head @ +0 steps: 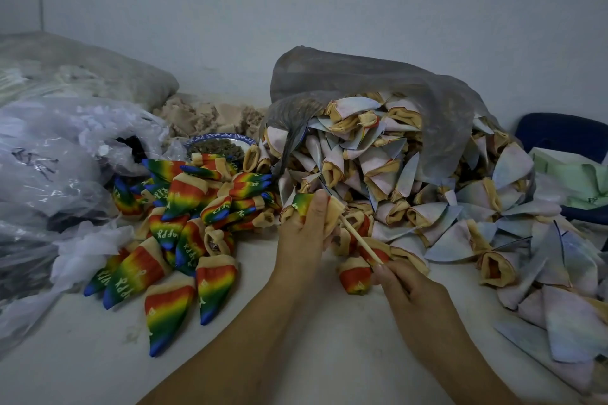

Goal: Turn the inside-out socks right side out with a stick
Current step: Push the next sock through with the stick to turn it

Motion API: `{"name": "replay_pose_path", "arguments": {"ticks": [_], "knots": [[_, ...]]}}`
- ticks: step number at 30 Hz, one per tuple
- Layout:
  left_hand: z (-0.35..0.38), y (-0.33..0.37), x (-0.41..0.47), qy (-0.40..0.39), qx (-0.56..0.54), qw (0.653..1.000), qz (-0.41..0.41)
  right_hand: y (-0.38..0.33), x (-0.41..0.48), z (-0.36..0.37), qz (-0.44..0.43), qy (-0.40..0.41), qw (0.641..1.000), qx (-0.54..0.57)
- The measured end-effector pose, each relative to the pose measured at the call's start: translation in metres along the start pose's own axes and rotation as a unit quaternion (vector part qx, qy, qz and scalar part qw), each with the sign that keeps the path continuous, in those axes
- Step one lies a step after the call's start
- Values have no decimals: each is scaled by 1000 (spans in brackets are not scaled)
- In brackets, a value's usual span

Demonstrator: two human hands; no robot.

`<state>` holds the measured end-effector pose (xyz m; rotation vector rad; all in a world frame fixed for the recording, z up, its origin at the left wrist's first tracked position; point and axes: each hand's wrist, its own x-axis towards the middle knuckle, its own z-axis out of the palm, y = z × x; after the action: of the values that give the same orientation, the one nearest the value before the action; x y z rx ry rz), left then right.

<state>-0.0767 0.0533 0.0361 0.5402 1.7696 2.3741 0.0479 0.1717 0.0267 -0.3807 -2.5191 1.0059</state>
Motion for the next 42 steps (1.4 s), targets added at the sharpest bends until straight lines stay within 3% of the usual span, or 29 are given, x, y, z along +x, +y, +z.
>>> {"name": "replay_pose_path", "arguments": {"ticks": [7, 11, 17, 25, 28, 34, 40, 42], "knots": [[3, 2, -2, -66, 18, 997, 18, -2, -1, -1, 18, -29, 997, 75], [6, -2, -3, -55, 8, 998, 18, -5, -1, 1, 26, -48, 993, 100], [1, 3, -3, -58, 3, 998, -27, -3, 2, -16, -11, -21, 999, 25], [-7, 4, -4, -166, 22, 982, -89, 9, 5, -36, -84, -1, 991, -100], [-3, 6, -7, -185, 41, 977, -99, 7, 4, -32, -73, -7, 996, -51], [8, 9, -11, -142, 121, 981, -61, -8, 1, -20, 17, -47, 994, 95], [9, 11, -7, -107, 190, 975, -39, -17, -4, -7, 158, -106, 943, 274], [7, 7, -8, -98, 198, 975, -29, -19, -3, -5, 164, -118, 940, 274]]}}
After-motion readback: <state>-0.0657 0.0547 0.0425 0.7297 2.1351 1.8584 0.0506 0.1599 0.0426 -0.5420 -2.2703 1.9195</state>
